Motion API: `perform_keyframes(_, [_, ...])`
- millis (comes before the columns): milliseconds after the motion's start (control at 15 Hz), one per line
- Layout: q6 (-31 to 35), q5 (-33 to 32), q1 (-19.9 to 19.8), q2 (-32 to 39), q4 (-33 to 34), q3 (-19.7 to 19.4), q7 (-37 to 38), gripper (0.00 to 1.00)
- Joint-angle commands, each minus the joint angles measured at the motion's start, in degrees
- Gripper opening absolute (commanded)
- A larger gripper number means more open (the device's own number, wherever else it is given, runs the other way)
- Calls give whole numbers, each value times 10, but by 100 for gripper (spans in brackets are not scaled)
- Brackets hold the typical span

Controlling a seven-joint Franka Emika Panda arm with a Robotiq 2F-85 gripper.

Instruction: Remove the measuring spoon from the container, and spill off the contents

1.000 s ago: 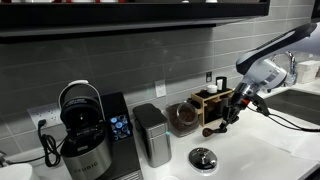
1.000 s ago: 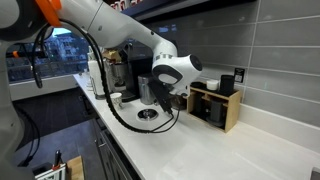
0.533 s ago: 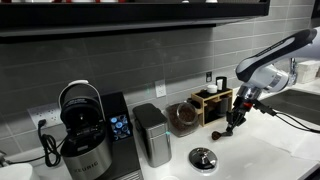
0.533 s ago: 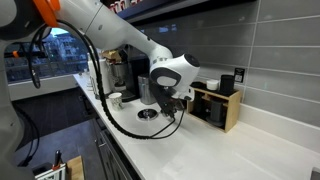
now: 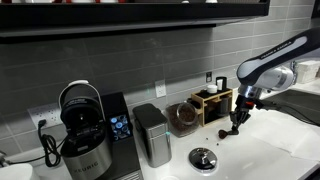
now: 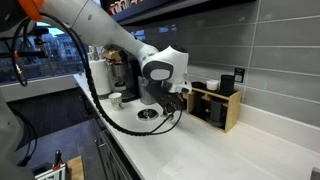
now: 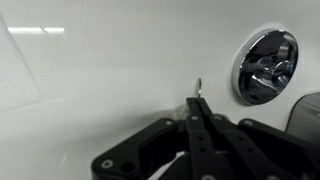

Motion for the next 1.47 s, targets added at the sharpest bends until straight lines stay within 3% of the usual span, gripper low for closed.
perform_keyframes(0, [53, -57, 11, -32, -43, 10, 31, 1])
perform_keyframes(600, [150, -147, 25, -58, -93, 21, 77, 1])
perform_keyframes(1400, [219, -250, 33, -93, -144, 26, 86, 1])
